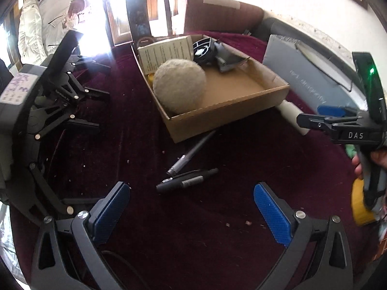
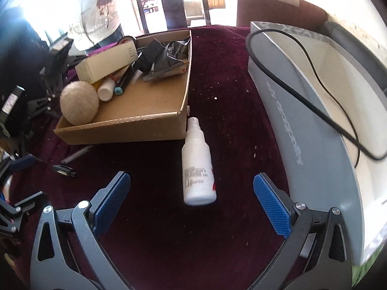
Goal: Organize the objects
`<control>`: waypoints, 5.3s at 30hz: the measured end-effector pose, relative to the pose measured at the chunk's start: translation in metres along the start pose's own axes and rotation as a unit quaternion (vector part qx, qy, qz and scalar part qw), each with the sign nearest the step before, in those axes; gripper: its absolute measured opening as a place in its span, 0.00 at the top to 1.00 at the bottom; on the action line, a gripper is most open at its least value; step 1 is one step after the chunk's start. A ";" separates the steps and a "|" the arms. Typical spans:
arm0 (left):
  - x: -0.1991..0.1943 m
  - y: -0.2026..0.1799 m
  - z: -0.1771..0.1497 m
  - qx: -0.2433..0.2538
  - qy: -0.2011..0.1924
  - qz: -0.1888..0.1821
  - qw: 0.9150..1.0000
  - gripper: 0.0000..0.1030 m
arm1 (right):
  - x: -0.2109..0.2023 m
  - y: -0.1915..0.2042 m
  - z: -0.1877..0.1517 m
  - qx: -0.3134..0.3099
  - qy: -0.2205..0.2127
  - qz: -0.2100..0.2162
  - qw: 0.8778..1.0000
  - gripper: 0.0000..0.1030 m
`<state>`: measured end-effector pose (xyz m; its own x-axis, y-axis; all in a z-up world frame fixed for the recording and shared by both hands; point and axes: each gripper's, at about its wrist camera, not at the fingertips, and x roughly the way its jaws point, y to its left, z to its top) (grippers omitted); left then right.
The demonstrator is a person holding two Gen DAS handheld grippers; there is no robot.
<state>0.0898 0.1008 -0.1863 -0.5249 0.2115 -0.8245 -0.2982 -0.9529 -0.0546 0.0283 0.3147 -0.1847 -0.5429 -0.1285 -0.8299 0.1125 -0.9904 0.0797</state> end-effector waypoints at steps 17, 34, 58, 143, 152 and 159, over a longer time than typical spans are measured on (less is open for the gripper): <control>0.031 -0.018 -0.007 0.083 0.048 -0.010 0.995 0.46 | 0.038 0.020 0.003 -0.078 0.029 -0.026 0.996 0.47; 0.030 -0.042 0.000 0.063 0.053 -0.016 0.997 0.68 | 0.025 0.028 -0.014 -0.082 0.043 0.000 0.996 0.73; -0.072 -0.060 0.034 -0.033 -0.121 0.042 0.991 0.91 | -0.105 0.020 -0.027 -0.020 -0.122 0.048 0.991 0.72; -0.054 -0.027 0.130 -0.130 -0.122 0.080 0.981 0.00 | -0.057 0.041 0.053 0.031 -0.120 0.088 0.988 0.00; -0.070 -0.041 0.089 -0.130 -0.099 0.092 0.982 0.00 | -0.091 0.049 0.023 -0.004 -0.140 0.083 0.987 0.00; -0.118 -0.030 0.051 -0.129 -0.138 0.103 0.977 0.00 | -0.134 0.044 -0.009 -0.033 -0.177 0.045 0.983 0.00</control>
<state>0.1201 0.1159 -0.0589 -0.7583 0.0267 -0.6513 0.0276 -0.9970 -0.0730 0.1133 0.2884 -0.0752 -0.7818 -0.2369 -0.5768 0.2212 -0.9702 0.0987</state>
